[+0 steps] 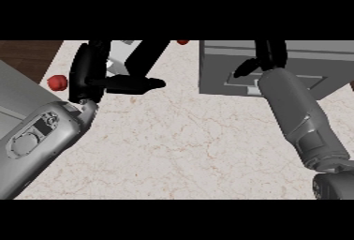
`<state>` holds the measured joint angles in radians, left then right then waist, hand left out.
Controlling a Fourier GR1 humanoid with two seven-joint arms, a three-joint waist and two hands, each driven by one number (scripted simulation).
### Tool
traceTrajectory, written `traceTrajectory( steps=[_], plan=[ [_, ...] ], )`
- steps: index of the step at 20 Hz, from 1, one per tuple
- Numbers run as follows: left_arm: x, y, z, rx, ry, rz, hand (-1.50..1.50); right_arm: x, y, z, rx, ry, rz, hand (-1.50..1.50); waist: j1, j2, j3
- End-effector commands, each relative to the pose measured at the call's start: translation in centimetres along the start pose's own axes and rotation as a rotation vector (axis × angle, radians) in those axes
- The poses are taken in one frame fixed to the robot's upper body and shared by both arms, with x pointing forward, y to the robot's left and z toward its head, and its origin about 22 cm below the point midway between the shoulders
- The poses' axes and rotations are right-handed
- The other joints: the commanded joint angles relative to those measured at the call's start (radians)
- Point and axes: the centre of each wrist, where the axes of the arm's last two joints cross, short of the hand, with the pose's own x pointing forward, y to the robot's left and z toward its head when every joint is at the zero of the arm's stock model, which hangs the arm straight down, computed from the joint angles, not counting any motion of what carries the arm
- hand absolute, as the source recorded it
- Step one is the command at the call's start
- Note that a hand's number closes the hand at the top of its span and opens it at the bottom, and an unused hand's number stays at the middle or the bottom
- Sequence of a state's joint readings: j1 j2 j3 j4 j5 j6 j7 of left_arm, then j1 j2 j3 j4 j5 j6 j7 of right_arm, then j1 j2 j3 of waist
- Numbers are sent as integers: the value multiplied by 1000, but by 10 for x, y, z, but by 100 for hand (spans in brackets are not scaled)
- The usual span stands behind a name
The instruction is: Pick up the can, place it into the drawer and close the drawer
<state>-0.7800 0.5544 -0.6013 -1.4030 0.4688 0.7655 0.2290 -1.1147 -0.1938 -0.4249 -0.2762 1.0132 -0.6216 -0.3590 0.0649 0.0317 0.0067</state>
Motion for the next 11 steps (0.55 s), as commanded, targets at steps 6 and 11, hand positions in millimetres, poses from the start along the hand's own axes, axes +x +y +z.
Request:
traceTrajectory(
  steps=[6, 11],
  plan=[
    [-12, 15, 8, 46, 9, -4, -150, 50, 2, -22, -86, 106, -506, -150, -1, -19, -3],
    [-29, 15, 19, 40, 30, 8, -150, 48, 4, -20, -104, 87, -549, -150, -17, -16, -6]
  ],
)
